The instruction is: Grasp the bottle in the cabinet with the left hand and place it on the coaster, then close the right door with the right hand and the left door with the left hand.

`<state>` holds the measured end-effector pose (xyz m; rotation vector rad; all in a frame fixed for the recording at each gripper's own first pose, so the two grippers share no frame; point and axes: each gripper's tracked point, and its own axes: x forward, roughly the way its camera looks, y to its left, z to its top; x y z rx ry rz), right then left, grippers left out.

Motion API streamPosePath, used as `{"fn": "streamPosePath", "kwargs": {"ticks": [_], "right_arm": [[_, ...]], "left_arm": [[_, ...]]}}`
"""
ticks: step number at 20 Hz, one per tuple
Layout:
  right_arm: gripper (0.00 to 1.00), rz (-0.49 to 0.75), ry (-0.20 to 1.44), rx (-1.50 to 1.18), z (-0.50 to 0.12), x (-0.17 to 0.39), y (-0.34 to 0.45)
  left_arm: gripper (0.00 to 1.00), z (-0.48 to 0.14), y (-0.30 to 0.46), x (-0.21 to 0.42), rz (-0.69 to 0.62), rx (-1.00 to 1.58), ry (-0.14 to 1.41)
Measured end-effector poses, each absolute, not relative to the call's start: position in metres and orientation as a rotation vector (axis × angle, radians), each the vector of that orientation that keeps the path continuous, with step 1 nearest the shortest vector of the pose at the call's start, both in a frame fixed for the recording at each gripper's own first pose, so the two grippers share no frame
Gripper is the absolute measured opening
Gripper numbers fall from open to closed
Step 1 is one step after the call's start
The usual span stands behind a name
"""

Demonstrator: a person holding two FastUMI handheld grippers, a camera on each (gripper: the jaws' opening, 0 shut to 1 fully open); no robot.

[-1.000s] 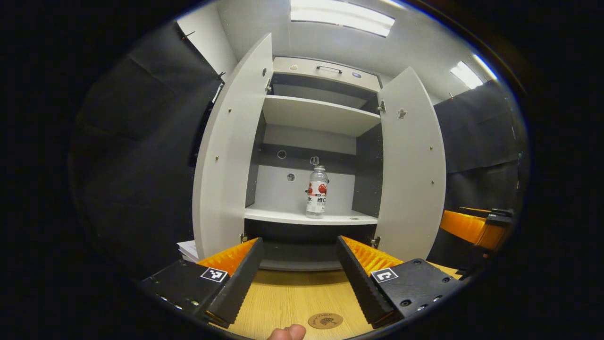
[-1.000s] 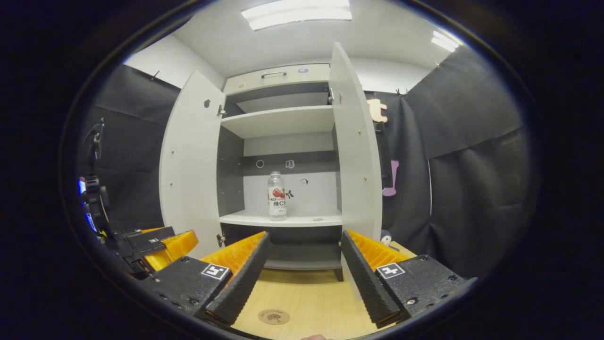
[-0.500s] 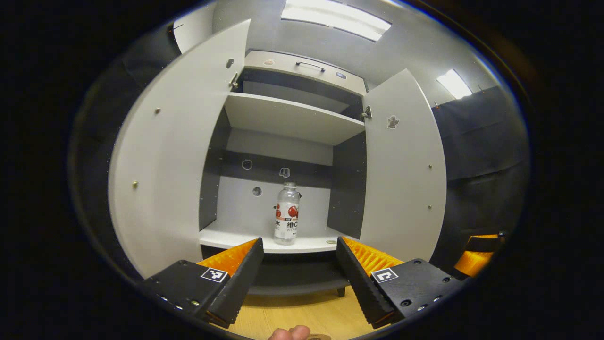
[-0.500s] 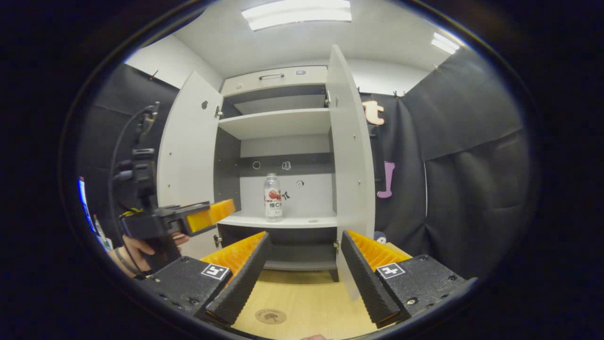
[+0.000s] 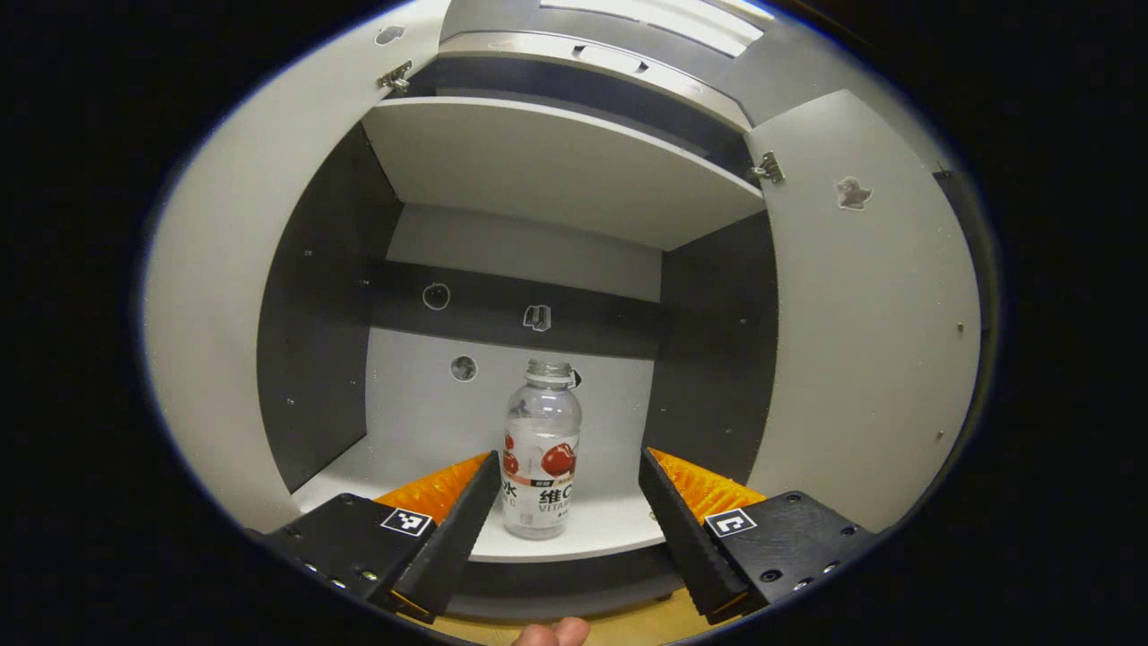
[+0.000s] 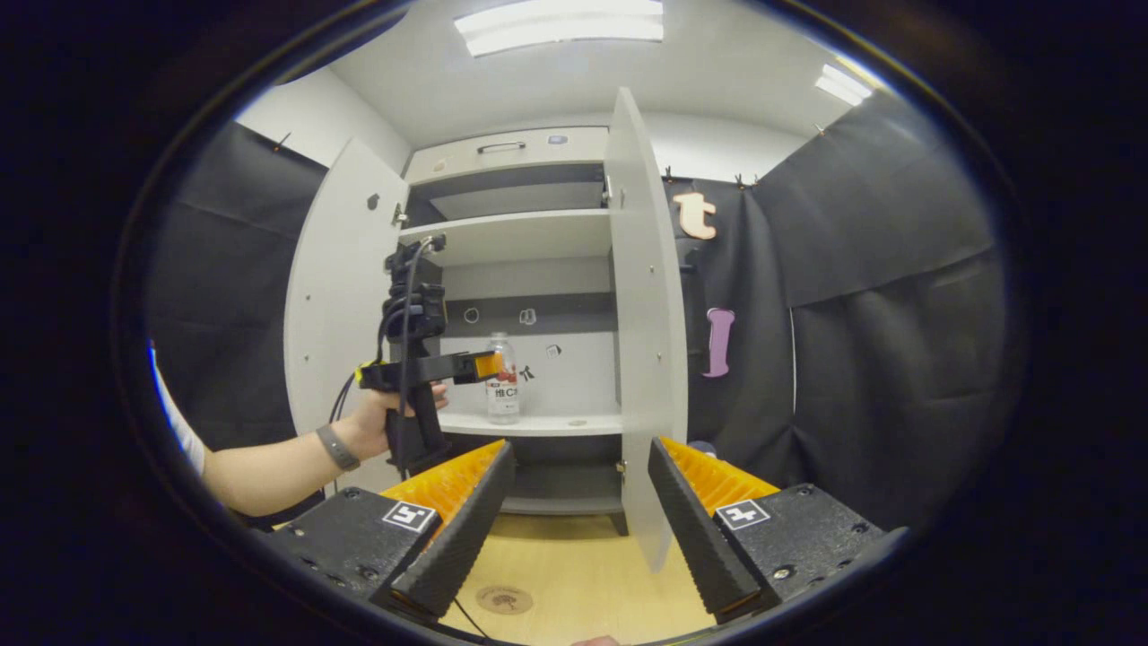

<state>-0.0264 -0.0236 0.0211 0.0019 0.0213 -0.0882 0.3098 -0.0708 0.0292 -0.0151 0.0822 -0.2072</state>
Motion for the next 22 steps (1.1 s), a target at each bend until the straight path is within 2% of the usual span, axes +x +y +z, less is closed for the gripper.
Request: {"fn": "streamPosePath", "kwargs": {"ticks": [6, 16, 17, 19, 22], "right_arm": [[0.98, -0.121, 0.035, 0.001, 0.017, -0.022, -0.035], [0.99, -0.141, 0.040, 0.015, 0.013, -0.014, -0.044], [0.98, -0.139, 0.041, 0.017, 0.012, -0.014, -0.043], [0.98, -0.133, 0.041, 0.019, 0.011, -0.012, -0.042], [0.98, -0.123, 0.040, 0.012, 0.011, -0.010, -0.039]], "left_arm": [[0.94, 0.006, -0.074, 0.371, -0.174, 0.022, 0.125], [0.93, -0.001, -0.071, 0.412, -0.146, 0.016, 0.130], [0.80, 0.001, -0.071, 0.409, -0.147, 0.017, 0.133], [0.76, 0.005, -0.069, 0.402, -0.146, 0.017, 0.130], [0.76, 0.026, -0.067, 0.372, -0.164, 0.020, 0.075]]}}
